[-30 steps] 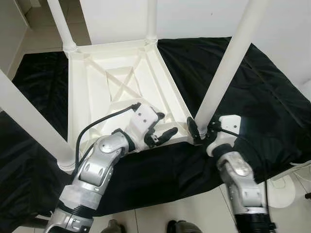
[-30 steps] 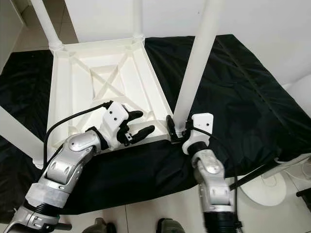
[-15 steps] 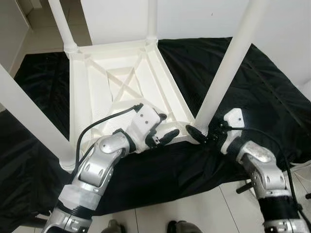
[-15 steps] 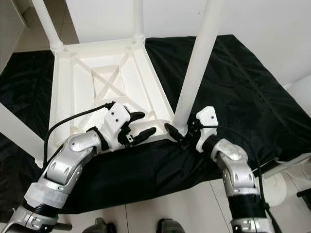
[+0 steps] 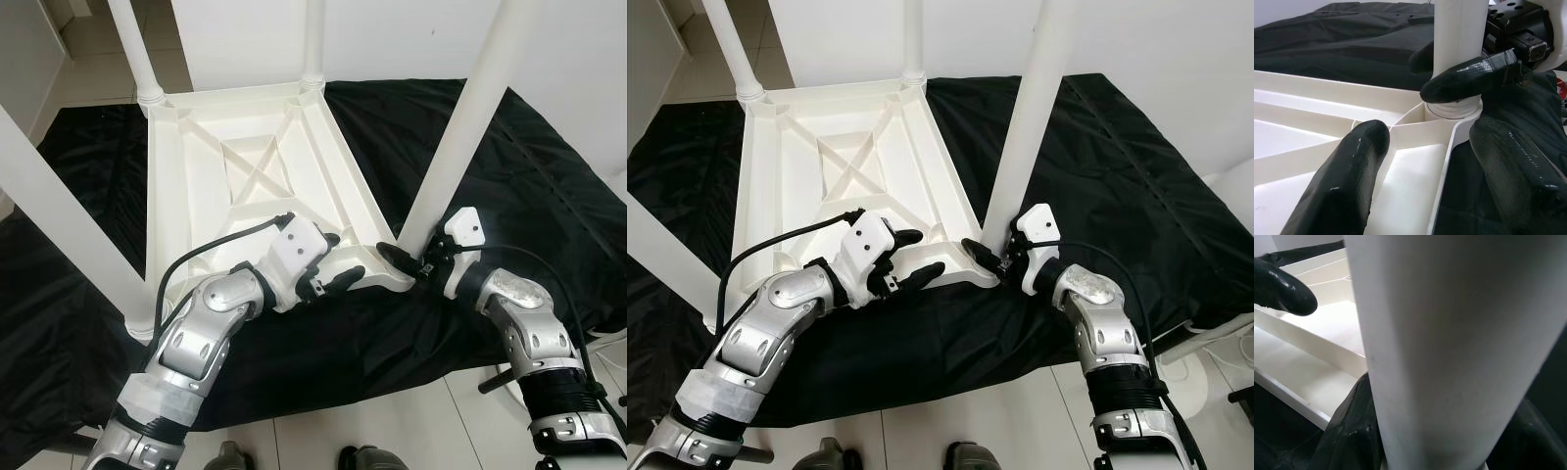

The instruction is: Building children table

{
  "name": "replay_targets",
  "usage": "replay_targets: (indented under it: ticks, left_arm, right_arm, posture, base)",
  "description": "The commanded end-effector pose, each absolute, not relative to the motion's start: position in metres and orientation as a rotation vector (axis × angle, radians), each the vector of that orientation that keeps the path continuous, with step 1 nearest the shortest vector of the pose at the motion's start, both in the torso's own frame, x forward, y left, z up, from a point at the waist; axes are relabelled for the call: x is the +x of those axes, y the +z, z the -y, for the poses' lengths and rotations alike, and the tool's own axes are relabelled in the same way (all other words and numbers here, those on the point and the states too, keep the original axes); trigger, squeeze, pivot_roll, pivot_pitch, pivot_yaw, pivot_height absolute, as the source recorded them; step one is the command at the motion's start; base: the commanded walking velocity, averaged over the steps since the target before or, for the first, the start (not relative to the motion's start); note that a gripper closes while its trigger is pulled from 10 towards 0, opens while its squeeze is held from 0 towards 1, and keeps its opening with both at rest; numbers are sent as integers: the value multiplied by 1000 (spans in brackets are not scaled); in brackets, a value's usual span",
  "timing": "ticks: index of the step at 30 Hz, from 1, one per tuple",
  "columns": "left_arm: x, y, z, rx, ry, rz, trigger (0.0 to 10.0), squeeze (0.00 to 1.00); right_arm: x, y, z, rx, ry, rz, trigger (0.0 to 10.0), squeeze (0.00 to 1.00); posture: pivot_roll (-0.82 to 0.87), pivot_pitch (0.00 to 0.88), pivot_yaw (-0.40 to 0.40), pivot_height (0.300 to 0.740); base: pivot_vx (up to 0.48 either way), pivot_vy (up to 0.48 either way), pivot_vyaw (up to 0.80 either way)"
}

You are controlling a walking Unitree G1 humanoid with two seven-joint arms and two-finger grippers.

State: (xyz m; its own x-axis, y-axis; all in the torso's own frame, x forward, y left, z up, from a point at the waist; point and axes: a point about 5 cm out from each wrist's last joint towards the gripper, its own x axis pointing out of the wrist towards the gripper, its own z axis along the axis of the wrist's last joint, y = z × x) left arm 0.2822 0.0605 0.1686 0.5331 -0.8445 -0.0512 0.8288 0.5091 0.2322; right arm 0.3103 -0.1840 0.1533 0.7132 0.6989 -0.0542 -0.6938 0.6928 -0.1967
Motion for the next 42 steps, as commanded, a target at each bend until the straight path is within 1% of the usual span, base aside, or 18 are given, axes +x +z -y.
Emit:
replay_targets:
  ticks: [1, 2, 8, 11, 13, 15, 16, 17, 18, 19, 20, 21, 24, 28, 32, 38, 39, 42]
  left_arm:
    - [278, 167, -59, 251, -1041, 62, 10000, 0]
    - [278, 167, -58, 251, -1040, 61, 10000, 0]
    - [278, 166, -58, 250, -1039, 59, 10000, 0]
    - [279, 166, -58, 250, -1038, 59, 10000, 0]
    - [279, 165, -58, 249, -1033, 56, 10000, 0]
    - [279, 165, -58, 249, -1033, 56, 10000, 0]
    - [280, 165, -59, 248, -1028, 54, 10000, 0]
    - [280, 165, -59, 248, -1028, 54, 10000, 0]
    - [281, 164, -59, 251, -1021, 53, 10000, 0]
    - [281, 164, -59, 251, -1021, 53, 10000, 0]
    - [281, 164, -60, 251, -1015, 51, 10000, 0]
    - [281, 164, -60, 251, -1015, 51, 10000, 0]
    - [284, 163, -61, 249, -1001, 50, 10000, 0]
    - [285, 164, -61, 250, -997, 53, 10000, 0]
    - [285, 164, -61, 250, -995, 55, 10000, 0]
    - [284, 164, -61, 250, -995, 55, 10000, 0]
    - [284, 164, -61, 251, -997, 56, 10000, 0]
    - [285, 165, -61, 253, -997, 57, 10000, 0]
  right_arm:
    - [305, 142, 182, -199, 801, -18, 9176, 0]
    - [304, 141, 181, -188, 791, -6, 10000, 0]
    - [303, 138, 173, -141, 733, 21, 10000, 0]
    - [304, 135, 170, -141, 677, 25, 10000, 0]
    - [305, 133, 167, -140, 578, 19, 10000, 0]
    - [305, 133, 167, -140, 578, 19, 10000, 0]
    - [304, 133, 163, -124, 506, 22, 10000, 0]
    - [304, 133, 163, -124, 506, 22, 10000, 0]
    - [304, 134, 160, -108, 430, 23, 10000, 0]
    - [304, 134, 160, -108, 430, 23, 10000, 0]
    - [302, 134, 155, -68, 348, 19, 10000, 0]
    - [302, 134, 155, -68, 348, 19, 10000, 0]
    - [294, 130, 138, -19, 172, 4, 10000, 0]
    - [291, 128, 124, 3, 79, -6, 10000, 0]
    - [290, 129, 118, 18, 50, -13, 10000, 0]
    - [290, 132, 109, 38, 123, -11, 10000, 0]
    - [290, 134, 109, 37, 140, -8, 10000, 1000]
    - [289, 136, 111, 33, 162, 1, 10000, 1000]
  posture:
    - [-95, 73, 13, 740]
    - [-95, 73, 13, 740]
    - [-101, 76, 14, 740]
    - [-104, 78, 14, 740]
    - [-109, 79, 14, 740]
    - [-109, 79, 14, 740]
    - [-109, 80, 14, 740]
    - [-109, 80, 14, 740]
    - [-112, 80, 12, 740]
    - [-112, 80, 12, 740]
    - [-112, 80, 12, 740]
    - [-112, 80, 12, 740]
    - [-114, 77, 9, 740]
    - [-110, 70, 5, 740]
    - [-110, 70, 5, 740]
    - [-108, 63, 9, 740]
    - [-107, 62, 7, 740]
    - [-106, 63, 6, 740]
  base:
    - [0, 0, 0]
    - [0, 0, 0]
    - [0, 0, 0]
    - [0, 0, 0]
    - [0, 0, 0]
    - [0, 0, 0]
    - [0, 0, 0]
    - [0, 0, 0]
    - [0, 0, 0]
    - [0, 0, 0]
    - [0, 0, 0]
    - [0, 0, 0]
    - [0, 0, 0]
    - [0, 0, 0]
    - [0, 0, 0]
    - [0, 0, 0]
    - [0, 0, 0]
    - [0, 0, 0]
